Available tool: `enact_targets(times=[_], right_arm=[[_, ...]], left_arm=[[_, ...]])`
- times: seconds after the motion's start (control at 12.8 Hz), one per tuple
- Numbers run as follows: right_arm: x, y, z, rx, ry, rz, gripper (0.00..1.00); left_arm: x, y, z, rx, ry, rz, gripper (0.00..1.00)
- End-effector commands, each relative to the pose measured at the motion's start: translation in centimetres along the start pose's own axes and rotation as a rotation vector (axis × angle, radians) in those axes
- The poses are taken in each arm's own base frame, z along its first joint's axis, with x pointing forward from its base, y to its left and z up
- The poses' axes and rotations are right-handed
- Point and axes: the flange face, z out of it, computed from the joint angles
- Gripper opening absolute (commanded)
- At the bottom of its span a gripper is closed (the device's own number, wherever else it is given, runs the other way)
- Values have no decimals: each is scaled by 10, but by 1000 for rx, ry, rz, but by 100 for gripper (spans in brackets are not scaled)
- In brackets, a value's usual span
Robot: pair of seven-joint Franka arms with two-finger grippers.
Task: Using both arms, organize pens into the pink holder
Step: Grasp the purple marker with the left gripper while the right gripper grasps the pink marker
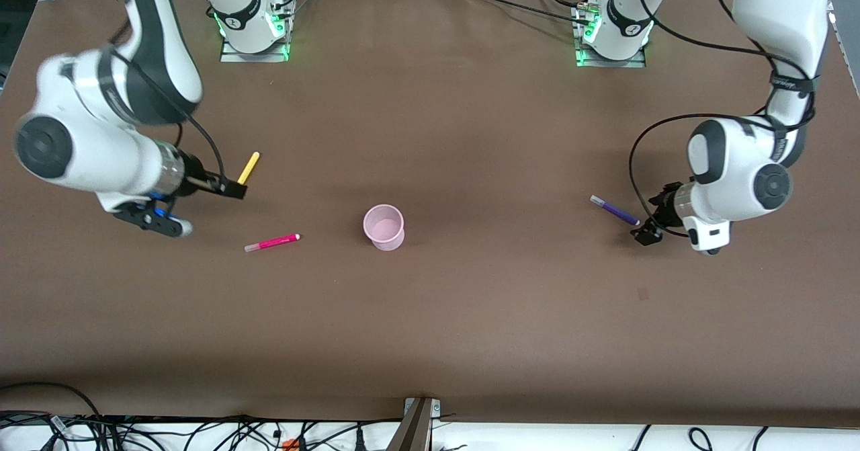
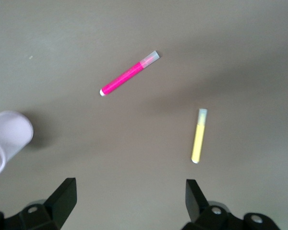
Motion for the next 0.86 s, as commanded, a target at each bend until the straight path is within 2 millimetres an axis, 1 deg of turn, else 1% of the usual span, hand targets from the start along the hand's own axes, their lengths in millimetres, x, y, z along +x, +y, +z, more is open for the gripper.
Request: enact_targets(times=[0.0,0.08,0.16,0.31,0.39,0.55,0.63,0.71,0.78], right_arm=[[17,-24,41,31,-6,127,99],[24,-32,58,43,-2,182,98],[32,-38,78,44,3,247,95],[47,-41,107,44,21,332,94],[53,-42,118,52,38,342,94],[61,-46,138,85,31,373,94],[66,-47,148,92,33,379,91],[71,-48,158,95,42,385,91],[74,-48,159,107,62,388,87]], left_arm=[[-5,-8,16,6,8,-9,97],[-6,-8,21,6,12,-5,97],[-6,-6,30,7,16,-3,97],[-8,-5,49,7,28,3,88],[-7,-4,55,3,34,3,82],[-9,-5,60,11,31,7,57],[-9,-5,59,11,31,10,41],[-10,-4,59,12,30,17,17],[-10,-5,60,15,28,22,0]])
